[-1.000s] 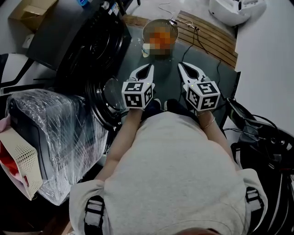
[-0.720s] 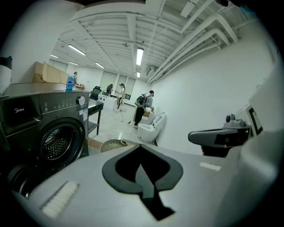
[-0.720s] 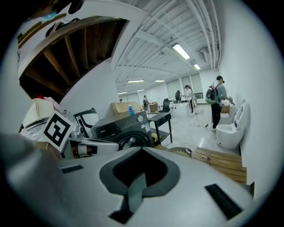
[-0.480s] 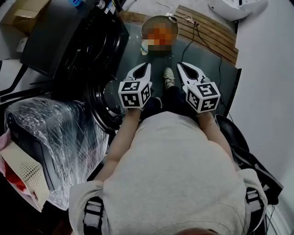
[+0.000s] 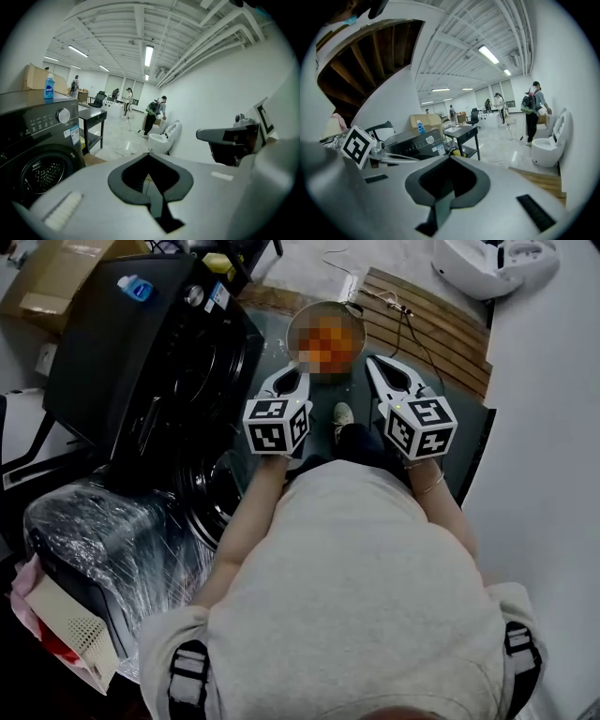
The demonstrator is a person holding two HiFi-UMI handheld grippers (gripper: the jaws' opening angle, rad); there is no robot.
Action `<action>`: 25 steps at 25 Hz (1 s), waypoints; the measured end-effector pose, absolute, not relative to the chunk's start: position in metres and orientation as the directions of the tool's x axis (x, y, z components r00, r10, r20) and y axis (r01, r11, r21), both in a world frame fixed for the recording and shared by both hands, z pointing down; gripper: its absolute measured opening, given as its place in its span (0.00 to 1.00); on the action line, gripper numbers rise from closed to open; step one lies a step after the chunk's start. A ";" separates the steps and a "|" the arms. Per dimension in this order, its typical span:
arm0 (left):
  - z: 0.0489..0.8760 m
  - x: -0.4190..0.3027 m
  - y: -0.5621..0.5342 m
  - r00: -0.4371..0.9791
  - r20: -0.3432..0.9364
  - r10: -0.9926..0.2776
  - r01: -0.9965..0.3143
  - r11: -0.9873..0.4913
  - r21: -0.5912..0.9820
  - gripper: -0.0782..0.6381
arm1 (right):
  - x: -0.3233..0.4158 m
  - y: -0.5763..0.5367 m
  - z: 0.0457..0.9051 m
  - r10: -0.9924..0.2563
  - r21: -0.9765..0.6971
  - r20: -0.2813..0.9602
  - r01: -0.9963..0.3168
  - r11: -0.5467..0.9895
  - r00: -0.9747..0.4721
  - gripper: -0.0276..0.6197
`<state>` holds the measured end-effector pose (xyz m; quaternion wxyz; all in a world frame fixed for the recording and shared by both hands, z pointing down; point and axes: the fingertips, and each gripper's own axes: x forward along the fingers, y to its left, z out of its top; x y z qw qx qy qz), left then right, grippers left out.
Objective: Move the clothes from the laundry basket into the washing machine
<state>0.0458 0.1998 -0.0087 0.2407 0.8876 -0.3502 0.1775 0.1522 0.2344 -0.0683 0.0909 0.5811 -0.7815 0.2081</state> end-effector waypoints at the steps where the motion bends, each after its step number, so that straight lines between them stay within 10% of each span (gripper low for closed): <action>1: -0.011 0.052 0.188 0.686 0.480 -0.547 -0.715 -0.629 0.305 0.12 | 0.157 0.223 -0.068 -0.863 -0.218 0.390 -0.943 0.252 -0.321 0.05; 25: 0.068 0.065 0.092 0.589 0.652 -0.477 -0.793 -0.499 0.350 0.12 | 0.194 0.114 0.018 -0.663 -0.270 0.584 -0.883 0.385 -0.468 0.05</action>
